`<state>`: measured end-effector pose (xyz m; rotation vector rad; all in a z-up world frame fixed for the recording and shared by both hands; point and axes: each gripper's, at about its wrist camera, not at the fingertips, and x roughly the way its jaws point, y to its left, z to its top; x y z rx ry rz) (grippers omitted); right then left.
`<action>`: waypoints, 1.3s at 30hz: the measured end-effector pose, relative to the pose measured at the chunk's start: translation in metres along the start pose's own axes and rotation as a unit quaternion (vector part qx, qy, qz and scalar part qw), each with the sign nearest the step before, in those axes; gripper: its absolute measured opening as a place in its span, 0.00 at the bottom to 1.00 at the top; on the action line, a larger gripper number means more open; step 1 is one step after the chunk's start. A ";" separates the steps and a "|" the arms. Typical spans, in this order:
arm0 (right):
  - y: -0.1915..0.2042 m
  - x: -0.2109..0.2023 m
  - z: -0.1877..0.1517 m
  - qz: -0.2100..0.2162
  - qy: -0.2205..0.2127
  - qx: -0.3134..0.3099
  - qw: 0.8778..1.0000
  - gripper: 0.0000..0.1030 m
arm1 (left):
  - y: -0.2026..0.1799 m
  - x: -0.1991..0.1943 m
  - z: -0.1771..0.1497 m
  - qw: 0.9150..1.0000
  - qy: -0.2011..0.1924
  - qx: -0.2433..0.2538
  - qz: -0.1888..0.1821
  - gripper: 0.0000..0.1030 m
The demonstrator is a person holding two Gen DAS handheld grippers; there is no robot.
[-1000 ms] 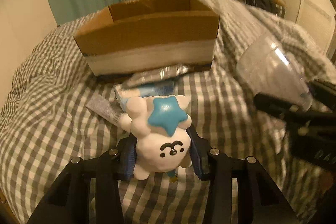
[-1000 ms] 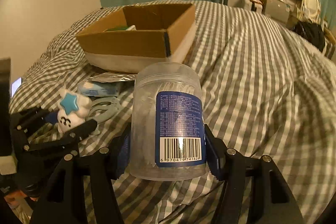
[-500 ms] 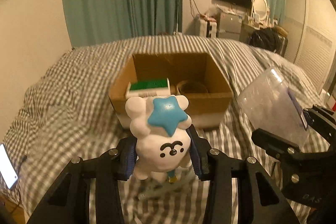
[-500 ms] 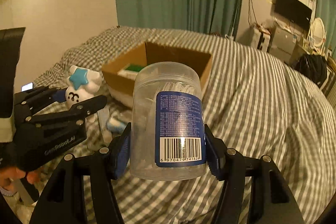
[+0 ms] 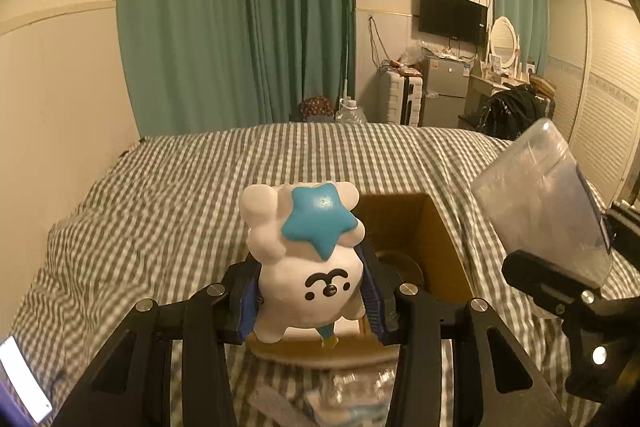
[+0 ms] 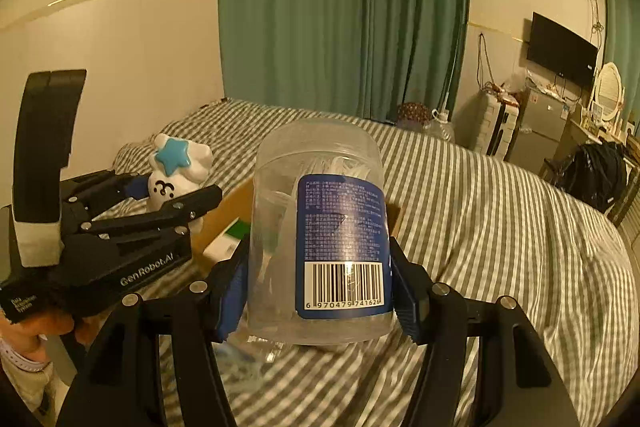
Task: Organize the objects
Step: 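Lower figurine and clear jar into the cardboard box and open both tools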
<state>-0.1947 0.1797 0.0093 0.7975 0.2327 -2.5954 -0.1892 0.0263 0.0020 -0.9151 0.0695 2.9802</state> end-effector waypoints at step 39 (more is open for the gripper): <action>-0.029 0.063 0.024 -0.006 0.010 0.014 1.000 0.75 | -0.012 0.068 0.013 0.999 0.036 0.028 0.027 0.88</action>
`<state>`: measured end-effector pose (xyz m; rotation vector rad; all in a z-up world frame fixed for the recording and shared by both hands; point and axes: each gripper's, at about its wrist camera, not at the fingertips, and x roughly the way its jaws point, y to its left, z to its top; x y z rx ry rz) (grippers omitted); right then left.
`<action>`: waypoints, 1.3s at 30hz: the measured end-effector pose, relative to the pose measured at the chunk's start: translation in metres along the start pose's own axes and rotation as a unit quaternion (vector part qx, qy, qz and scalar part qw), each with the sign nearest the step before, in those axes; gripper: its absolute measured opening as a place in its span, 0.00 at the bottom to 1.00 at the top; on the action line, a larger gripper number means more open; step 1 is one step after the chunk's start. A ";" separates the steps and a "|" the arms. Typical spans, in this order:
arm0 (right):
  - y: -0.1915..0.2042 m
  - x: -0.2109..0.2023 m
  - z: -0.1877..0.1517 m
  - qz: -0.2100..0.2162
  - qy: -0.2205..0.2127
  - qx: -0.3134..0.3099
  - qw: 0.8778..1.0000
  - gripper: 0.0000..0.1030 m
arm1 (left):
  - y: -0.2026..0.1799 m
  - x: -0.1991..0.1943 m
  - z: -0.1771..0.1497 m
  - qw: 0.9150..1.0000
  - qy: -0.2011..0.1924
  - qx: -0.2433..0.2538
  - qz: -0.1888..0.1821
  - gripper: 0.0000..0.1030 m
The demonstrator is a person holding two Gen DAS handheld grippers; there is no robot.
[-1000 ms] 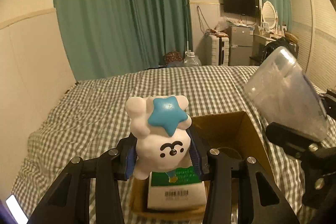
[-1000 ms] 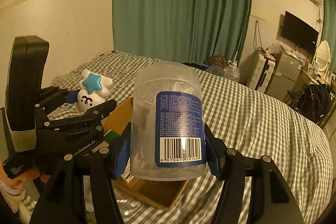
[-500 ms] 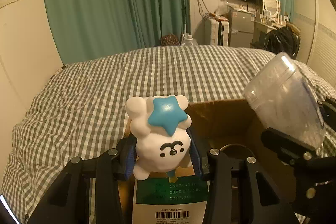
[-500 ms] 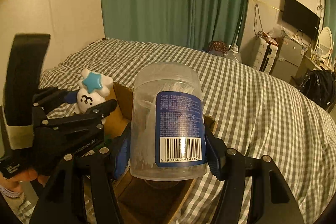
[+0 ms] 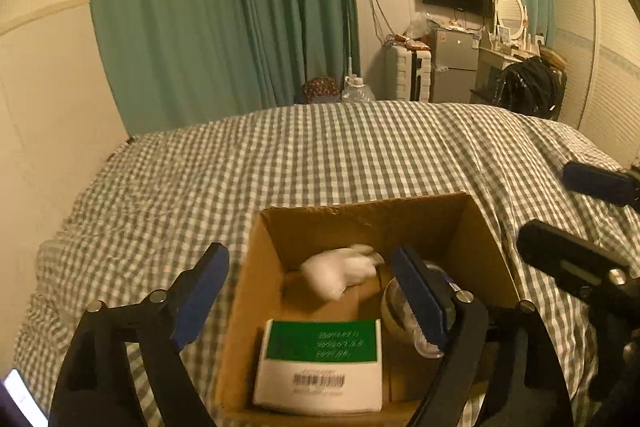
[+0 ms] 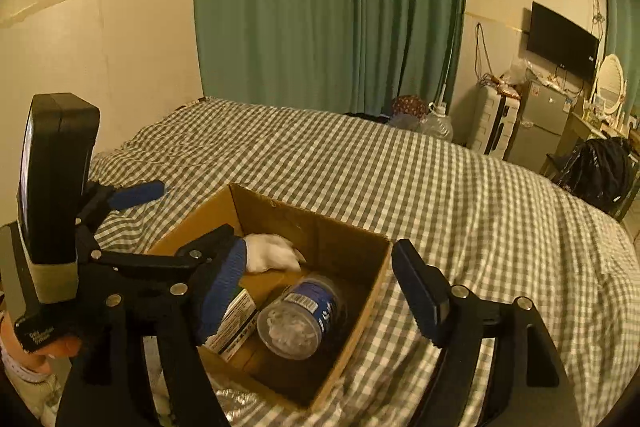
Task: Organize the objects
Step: 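Lower figurine and clear jar into the cardboard box and open both tools, then grasp the toothpaste tube with left tool while right tool grasps blister pack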
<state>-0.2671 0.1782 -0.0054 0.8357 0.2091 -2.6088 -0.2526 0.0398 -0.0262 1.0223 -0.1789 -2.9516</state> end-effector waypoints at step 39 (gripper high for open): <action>0.060 -0.036 -0.114 -0.034 0.032 -0.016 0.999 0.94 | 0.037 -0.057 -0.129 0.997 0.025 -0.043 0.063 1.00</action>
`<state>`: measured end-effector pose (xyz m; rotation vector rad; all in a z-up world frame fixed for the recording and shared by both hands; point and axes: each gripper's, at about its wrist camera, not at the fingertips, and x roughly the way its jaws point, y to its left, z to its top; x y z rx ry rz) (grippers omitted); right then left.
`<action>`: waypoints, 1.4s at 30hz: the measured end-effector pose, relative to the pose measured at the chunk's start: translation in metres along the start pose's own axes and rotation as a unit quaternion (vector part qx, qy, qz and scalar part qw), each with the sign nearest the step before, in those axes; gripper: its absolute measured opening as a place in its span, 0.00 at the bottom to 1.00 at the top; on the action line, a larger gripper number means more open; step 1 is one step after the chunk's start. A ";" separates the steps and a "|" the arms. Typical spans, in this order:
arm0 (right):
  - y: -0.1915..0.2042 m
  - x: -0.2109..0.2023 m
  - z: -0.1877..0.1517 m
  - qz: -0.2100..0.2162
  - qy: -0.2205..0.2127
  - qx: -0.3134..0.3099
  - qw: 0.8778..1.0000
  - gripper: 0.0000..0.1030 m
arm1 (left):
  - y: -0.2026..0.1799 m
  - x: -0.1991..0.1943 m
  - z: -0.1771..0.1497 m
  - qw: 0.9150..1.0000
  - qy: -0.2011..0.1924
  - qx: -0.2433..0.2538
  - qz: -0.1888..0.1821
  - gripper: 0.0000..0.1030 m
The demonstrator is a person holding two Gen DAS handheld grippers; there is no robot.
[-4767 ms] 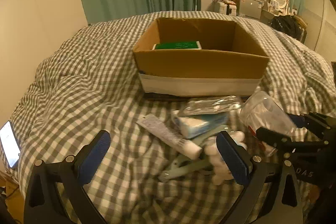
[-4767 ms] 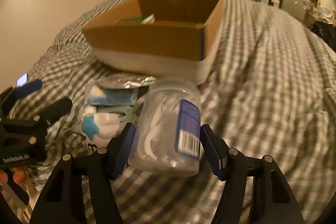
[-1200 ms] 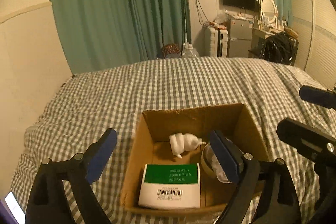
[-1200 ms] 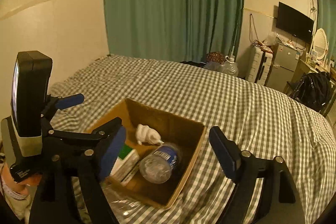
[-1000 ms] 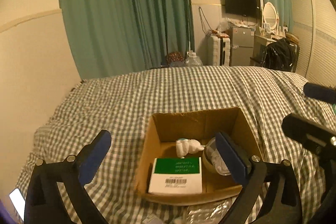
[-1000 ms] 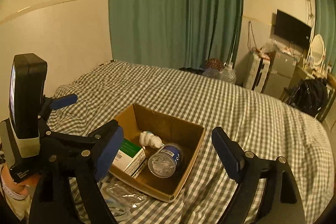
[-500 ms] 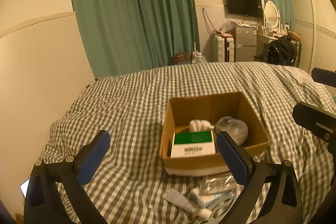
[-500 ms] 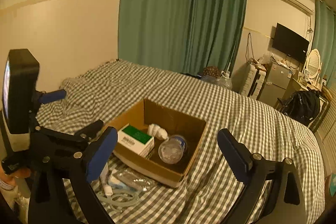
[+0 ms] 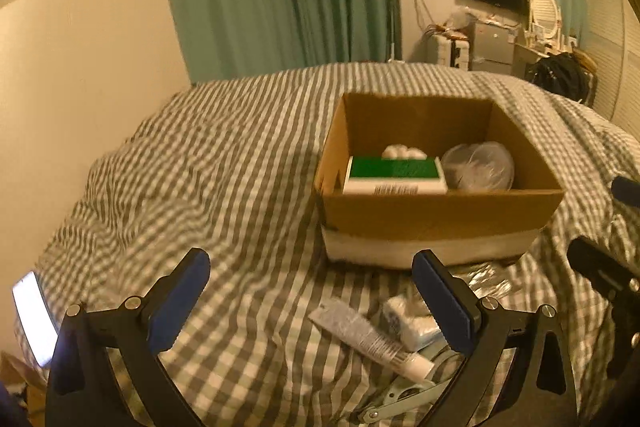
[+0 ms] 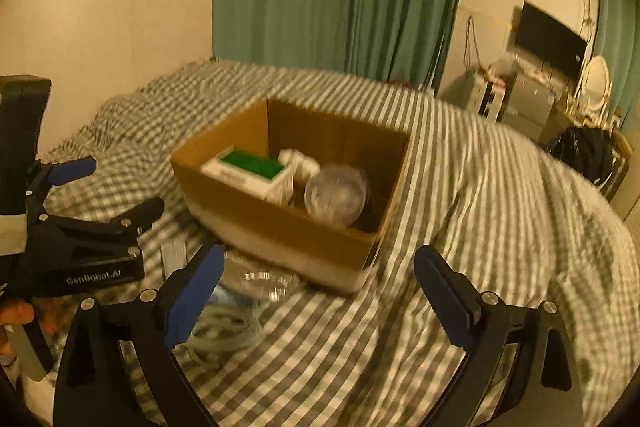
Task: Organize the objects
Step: 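Grasp the toothpaste tube with left tool while right tool grasps blister pack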
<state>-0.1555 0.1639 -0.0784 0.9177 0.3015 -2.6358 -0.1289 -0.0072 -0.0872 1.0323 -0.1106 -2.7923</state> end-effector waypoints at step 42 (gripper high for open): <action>0.027 0.063 -0.029 -0.013 0.098 -0.083 0.992 0.92 | -0.005 0.039 -0.059 0.990 0.110 0.033 -0.075 0.22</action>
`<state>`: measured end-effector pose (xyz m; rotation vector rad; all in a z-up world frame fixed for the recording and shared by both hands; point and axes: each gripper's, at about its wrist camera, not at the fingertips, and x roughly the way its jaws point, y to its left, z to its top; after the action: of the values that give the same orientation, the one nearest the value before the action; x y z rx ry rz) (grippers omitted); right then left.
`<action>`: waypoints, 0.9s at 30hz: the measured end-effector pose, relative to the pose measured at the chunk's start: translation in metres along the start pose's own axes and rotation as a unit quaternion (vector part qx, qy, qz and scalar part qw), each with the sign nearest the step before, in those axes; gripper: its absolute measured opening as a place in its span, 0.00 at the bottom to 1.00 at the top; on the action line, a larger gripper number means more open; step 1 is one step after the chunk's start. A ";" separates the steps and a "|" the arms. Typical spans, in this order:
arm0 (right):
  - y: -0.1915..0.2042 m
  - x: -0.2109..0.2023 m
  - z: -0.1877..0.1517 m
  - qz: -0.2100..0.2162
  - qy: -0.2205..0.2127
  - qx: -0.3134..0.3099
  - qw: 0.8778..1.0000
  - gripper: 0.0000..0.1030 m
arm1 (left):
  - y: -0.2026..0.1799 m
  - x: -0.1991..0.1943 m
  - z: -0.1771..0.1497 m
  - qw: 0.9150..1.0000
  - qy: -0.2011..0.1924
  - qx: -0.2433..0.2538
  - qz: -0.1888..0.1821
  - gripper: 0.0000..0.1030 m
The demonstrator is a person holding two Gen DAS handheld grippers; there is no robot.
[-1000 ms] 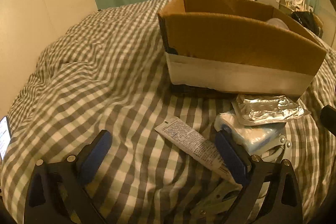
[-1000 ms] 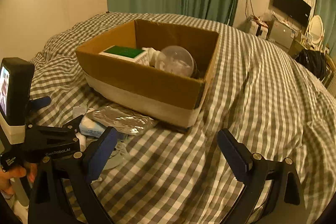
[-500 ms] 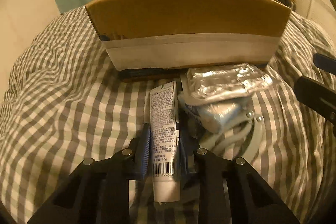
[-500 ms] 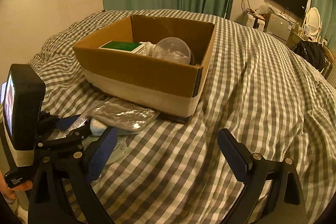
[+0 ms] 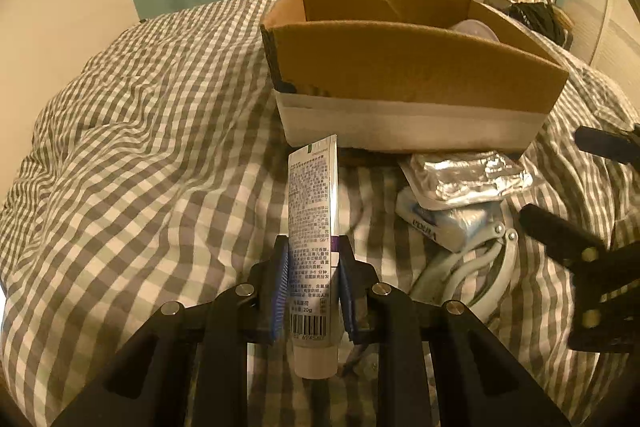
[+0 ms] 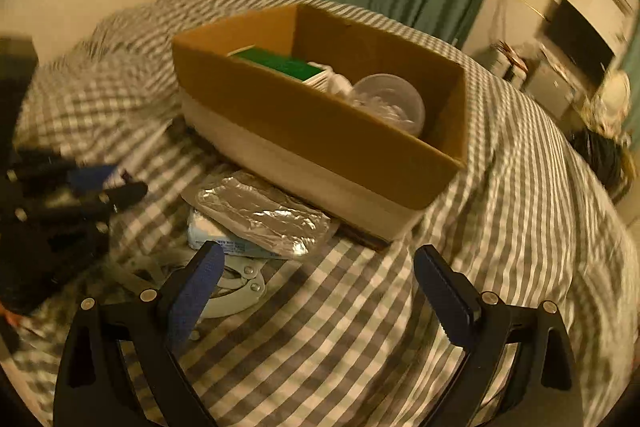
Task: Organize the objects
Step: 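Grasp the toothpaste tube with left tool while right tool grasps blister pack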
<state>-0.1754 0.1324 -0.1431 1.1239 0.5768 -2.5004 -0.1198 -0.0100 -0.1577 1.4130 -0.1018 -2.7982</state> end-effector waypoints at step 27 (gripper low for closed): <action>0.036 0.013 0.023 0.053 0.015 -0.061 0.997 0.20 | 0.006 -0.001 0.010 0.999 0.004 -0.022 -0.035 0.22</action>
<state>-0.1815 0.0878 -0.1472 1.1179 0.6515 -2.3287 -0.1275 -0.0157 -0.1503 1.4445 0.0087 -2.8314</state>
